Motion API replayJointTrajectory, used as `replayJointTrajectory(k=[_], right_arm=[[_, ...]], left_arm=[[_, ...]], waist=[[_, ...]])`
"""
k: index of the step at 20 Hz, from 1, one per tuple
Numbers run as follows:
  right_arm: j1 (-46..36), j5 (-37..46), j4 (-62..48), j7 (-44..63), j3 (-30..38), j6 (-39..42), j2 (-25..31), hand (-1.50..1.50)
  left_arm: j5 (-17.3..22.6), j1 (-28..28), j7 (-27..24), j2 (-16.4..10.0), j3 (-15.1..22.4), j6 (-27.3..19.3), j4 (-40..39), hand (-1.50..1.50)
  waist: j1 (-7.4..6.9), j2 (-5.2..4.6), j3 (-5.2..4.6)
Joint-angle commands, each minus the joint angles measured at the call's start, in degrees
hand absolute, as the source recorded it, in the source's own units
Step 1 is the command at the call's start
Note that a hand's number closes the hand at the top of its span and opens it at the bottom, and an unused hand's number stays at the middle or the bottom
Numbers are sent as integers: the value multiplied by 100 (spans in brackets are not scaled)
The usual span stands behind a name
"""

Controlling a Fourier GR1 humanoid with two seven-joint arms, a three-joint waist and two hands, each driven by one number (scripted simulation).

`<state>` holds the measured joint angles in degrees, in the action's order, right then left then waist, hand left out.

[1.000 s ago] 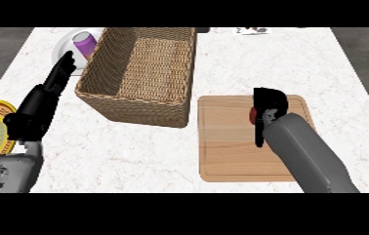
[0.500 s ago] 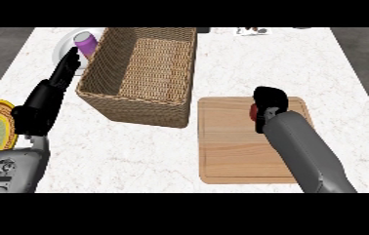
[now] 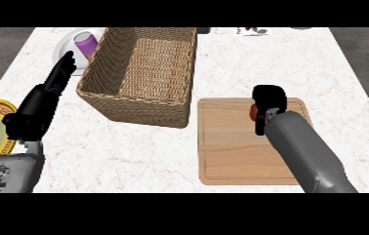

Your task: Pick the bell pepper from the cutting board and place it in the basket

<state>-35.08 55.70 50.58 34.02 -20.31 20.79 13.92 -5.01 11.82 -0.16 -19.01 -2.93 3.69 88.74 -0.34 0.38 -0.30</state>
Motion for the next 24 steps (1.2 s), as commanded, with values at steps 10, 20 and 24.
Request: replayJointTrajectory(k=[10,20,24], right_arm=[[-586,-70,-671,-2070,1024,-2419,696,150],[-1748,-2114,936,-2820,2469,-2615,125,150],[-2185,-2144,1475,-2351,2354,-2330,27,150]], left_arm=[[10,-230,83,121,-7,88,269,0],[54,150,31,-86,-316,116,-186,0],[124,144,371,-114,-235,282,208,0]], waist=[[-77,-50,38],[54,-7,33],[11,0,30]])
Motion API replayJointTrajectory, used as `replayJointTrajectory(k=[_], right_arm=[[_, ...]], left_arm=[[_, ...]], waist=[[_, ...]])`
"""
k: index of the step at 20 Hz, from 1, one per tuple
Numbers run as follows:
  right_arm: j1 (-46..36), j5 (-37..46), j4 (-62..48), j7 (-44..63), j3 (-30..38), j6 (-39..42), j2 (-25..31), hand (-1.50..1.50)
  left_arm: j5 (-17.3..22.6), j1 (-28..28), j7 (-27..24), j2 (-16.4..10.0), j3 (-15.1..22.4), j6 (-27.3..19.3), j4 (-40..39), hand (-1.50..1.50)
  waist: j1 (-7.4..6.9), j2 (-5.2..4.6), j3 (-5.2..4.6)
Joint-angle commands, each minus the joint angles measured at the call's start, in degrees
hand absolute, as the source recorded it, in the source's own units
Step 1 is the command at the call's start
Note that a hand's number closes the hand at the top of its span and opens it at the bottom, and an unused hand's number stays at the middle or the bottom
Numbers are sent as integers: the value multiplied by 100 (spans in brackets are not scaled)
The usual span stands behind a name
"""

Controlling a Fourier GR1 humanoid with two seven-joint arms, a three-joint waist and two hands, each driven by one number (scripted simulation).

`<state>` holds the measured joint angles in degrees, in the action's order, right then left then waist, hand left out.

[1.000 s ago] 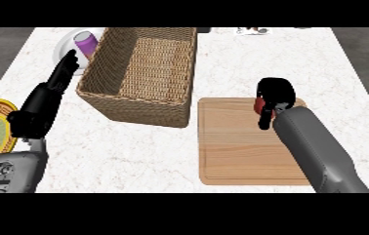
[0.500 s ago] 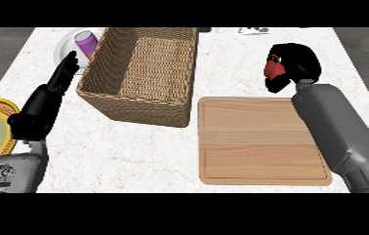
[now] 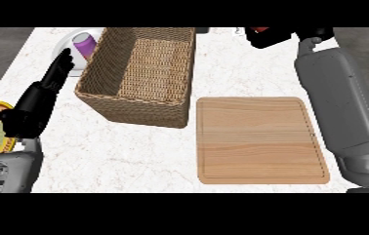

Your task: Pick the bell pepper from the cutting board and place it in the basket

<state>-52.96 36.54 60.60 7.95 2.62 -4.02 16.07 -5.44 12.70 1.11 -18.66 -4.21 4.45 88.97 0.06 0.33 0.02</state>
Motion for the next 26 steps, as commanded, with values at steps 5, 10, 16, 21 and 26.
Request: replayJointTrajectory(k=[5,10,16,21,26], right_arm=[[-1300,-627,376,715,61,836,-450,150],[-2215,-792,149,1510,58,1304,-660,150],[-3110,-747,-798,1883,109,1250,-1033,150],[-3748,-679,-1901,1992,219,1176,-1206,150],[-3709,-703,-2336,2165,-60,1059,-1596,150]], left_arm=[[-212,28,-242,221,129,-117,-237,0],[-229,-8,-338,256,91,-117,-229,0],[-67,-58,48,77,-31,119,204,0],[-184,118,39,173,21,43,-14,0],[-24,-220,83,41,-60,266,425,0]], waist=[[-51,-35,-6],[-74,-39,-8],[-127,-40,-7],[-171,-72,-11],[-217,-52,-9]])
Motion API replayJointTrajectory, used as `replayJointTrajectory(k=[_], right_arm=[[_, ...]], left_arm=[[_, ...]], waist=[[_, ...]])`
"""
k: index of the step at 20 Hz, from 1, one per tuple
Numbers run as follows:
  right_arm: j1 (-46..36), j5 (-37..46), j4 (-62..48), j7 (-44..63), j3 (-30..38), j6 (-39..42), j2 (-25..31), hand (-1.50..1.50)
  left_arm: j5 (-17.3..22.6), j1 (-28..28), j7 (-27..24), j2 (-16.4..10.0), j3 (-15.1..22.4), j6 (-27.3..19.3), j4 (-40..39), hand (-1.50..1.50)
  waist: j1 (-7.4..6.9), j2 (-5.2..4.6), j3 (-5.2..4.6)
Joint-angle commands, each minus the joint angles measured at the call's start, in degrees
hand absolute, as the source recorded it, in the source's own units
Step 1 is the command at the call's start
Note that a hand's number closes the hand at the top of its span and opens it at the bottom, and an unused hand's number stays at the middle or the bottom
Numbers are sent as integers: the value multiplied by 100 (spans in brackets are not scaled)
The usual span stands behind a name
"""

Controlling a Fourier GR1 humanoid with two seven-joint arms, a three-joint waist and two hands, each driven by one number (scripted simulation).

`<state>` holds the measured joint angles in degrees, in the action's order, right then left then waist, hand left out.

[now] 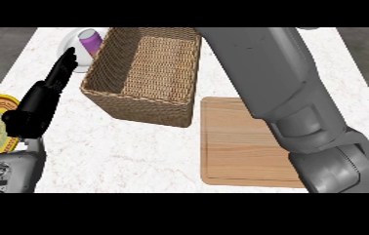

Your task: Pick the bell pepper from the cutting board and place it in the basket

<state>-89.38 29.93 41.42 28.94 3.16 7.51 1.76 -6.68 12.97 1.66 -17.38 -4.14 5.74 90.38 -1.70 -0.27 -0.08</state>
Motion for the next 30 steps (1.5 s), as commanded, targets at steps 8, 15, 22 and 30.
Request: replayJointTrajectory(k=[8,15,22,30], right_arm=[[-658,602,-1487,471,-684,424,-114,150],[-631,804,-1594,-60,-916,1187,97,150],[-445,417,-1711,-250,-438,1110,-129,-150],[-459,-257,-1515,-335,545,-750,10,-150]], left_arm=[[-104,-112,-145,196,124,-50,31,0],[-41,-47,-33,109,-61,2,-12,0],[-201,26,-50,138,-31,-52,-54,0],[-190,-193,-88,249,60,-38,111,0]], waist=[[-51,-27,-5],[55,4,3],[78,1,4],[-23,-20,8]])
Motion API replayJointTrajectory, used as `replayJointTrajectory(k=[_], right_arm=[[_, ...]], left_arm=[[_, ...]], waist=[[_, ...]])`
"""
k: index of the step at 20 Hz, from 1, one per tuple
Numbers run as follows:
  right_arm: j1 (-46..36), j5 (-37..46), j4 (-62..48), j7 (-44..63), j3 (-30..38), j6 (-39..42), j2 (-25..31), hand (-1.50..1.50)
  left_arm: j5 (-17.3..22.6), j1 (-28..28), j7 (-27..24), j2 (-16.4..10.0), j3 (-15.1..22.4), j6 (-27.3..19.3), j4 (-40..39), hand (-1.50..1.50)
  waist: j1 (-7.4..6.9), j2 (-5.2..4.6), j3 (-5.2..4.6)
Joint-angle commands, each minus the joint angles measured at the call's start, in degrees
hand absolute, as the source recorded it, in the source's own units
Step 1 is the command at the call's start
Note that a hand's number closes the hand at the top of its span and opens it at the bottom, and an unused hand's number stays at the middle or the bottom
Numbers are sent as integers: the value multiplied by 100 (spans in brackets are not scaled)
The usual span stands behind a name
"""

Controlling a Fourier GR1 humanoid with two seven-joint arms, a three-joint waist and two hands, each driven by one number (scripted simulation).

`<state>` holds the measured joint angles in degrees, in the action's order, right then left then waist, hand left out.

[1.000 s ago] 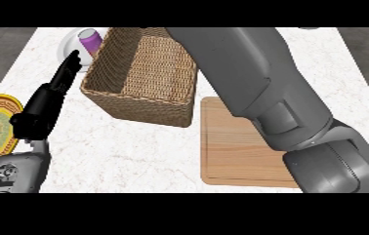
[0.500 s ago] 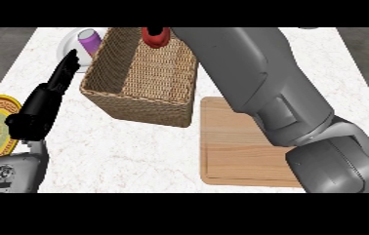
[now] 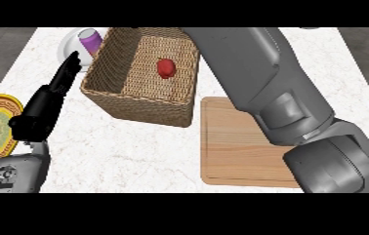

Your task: Pick the bell pepper from the cutting board and place it in the basket

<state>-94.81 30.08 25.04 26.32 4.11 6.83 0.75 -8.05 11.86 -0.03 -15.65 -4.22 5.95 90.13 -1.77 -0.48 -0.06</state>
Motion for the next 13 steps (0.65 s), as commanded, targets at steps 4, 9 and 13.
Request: replayJointTrajectory(k=[4,9,13], right_arm=[[217,-413,356,164,858,-1671,317,-150],[522,-494,396,-47,1179,-2307,718,-150],[1169,-649,547,-568,1419,-2299,1295,-150]], left_arm=[[129,127,102,-163,-215,109,-93,0],[-275,-6,-132,238,106,-308,-90,0],[-10,-158,-209,-71,-172,20,-65,0]], waist=[[110,26,5],[117,6,3],[119,20,6]])
